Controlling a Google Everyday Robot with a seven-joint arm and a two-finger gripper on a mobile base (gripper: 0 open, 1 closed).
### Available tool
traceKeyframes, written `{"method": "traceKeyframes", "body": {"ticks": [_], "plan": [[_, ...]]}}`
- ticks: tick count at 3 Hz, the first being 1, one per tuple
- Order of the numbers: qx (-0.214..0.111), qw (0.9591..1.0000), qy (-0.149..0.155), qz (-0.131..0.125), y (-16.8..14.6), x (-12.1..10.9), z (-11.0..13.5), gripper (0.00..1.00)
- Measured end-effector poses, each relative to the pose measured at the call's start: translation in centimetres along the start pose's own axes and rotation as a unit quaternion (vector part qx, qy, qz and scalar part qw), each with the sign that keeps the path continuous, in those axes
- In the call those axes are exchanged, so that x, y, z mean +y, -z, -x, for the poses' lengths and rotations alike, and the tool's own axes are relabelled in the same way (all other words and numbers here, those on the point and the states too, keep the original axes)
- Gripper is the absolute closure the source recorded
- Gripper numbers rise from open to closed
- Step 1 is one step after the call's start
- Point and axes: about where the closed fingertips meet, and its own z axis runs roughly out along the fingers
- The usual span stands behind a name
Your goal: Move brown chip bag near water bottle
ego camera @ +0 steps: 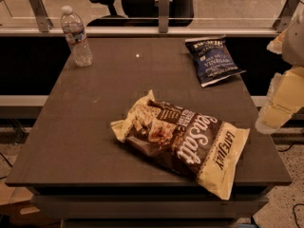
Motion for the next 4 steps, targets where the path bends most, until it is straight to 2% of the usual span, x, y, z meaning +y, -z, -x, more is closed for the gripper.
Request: {"method": "traceKeyframes", "body": {"ticks": [1, 2, 4], "plan": [[-0.012, 0.9991, -0.036, 0.019, -0.5, 1.6, 0.3, 0.0], [-0.026, 0.9976, -0.056, 0.032, -1.4, 3.1, 1.3, 0.0], [-0.001, 0.9958, -0.09, 0.019, -3.8, 6.4, 5.4, 0.0]]}}
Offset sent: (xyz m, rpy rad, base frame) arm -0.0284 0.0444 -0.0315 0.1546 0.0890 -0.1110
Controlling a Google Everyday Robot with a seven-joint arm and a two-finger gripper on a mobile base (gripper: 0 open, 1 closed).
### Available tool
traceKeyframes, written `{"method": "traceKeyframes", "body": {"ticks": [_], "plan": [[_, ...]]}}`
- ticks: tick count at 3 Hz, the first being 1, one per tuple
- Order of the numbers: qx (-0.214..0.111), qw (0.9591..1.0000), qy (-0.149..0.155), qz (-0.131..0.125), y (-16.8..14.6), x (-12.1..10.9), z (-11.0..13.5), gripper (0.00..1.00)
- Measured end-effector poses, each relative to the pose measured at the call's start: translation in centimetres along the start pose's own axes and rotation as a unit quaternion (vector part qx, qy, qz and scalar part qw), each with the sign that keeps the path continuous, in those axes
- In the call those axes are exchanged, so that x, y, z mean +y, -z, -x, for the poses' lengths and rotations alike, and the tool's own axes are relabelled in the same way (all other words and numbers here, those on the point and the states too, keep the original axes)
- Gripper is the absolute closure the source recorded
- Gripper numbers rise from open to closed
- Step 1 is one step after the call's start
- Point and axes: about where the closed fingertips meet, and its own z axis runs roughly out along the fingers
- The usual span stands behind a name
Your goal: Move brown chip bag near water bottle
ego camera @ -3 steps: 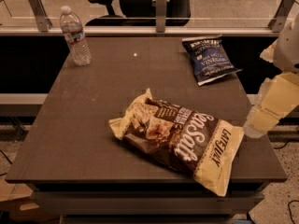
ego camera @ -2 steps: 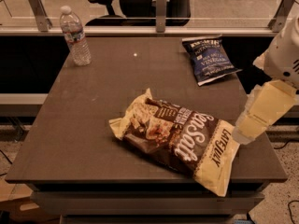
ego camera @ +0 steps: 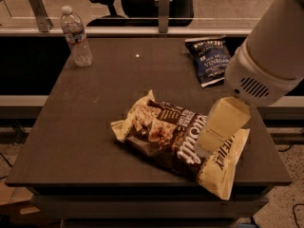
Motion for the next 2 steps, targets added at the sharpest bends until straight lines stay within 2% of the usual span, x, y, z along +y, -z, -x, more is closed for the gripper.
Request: {"method": "traceKeyframes", "body": {"ticks": [1, 2], "plan": [[0.024, 0.9992, -0.025, -0.019, -2.54, 0.8, 1.45, 0.0], [0.024, 0.9992, -0.025, -0.019, -2.53, 0.8, 1.46, 0.0]]}}
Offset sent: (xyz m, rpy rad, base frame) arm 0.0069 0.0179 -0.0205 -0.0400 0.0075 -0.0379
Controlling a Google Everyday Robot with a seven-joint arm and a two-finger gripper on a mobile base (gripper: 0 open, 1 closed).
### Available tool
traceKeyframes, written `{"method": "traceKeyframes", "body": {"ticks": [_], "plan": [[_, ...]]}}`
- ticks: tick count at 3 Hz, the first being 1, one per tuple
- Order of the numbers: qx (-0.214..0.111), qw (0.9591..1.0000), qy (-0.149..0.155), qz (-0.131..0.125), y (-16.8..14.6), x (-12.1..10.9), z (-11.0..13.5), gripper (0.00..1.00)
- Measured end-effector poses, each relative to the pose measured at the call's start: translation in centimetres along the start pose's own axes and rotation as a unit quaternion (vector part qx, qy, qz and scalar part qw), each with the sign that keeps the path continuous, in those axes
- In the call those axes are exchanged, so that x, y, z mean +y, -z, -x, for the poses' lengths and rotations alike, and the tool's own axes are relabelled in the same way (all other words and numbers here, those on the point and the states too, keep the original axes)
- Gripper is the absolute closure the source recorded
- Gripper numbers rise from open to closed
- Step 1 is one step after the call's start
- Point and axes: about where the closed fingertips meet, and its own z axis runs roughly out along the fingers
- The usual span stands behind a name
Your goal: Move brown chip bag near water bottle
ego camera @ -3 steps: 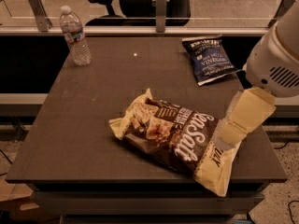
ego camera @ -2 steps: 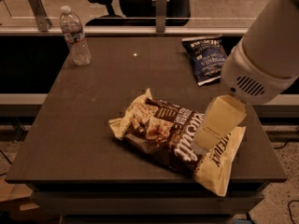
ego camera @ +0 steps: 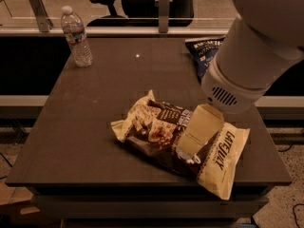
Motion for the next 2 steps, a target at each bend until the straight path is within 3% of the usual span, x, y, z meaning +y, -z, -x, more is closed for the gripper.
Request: {"method": "traceKeyframes", "body": {"ticks": [2], "plan": [[0.027, 0.9993, 0.007, 0.023, -5.8, 1.1, 0.8, 0.0]]}}
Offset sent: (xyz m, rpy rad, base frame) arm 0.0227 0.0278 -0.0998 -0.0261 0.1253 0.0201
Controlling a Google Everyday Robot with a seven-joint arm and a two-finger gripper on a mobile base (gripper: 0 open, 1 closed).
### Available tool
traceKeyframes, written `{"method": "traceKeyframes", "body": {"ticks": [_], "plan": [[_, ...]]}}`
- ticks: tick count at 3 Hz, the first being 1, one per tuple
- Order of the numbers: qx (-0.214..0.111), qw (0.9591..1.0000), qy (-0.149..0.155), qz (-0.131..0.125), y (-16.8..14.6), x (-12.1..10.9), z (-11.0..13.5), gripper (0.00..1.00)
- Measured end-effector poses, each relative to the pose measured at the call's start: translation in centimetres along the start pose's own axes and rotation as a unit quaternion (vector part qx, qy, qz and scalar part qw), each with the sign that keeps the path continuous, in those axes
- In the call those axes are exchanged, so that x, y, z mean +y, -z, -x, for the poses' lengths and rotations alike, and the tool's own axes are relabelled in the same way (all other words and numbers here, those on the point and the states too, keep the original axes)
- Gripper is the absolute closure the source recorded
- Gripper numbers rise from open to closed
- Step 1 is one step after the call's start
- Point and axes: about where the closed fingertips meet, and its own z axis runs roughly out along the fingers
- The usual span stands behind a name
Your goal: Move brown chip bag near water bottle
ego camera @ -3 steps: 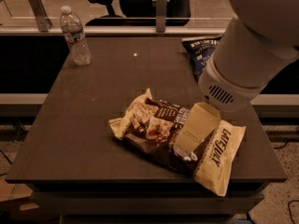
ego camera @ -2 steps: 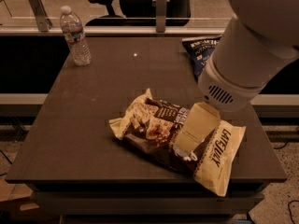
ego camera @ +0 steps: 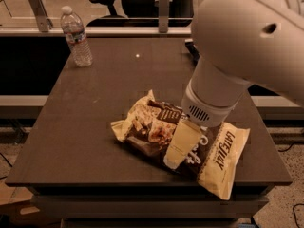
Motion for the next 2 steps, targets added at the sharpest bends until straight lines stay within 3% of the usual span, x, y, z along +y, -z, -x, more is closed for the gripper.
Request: {"method": "traceKeyframes", "body": {"ticks": [1, 2], "plan": [[0.01, 0.9999, 0.003, 0.009, -2.3, -0.1, 0.6, 0.0], [0.019, 0.9995, 0.007, 0.024, -4.4, 0.0, 0.9, 0.17]]}}
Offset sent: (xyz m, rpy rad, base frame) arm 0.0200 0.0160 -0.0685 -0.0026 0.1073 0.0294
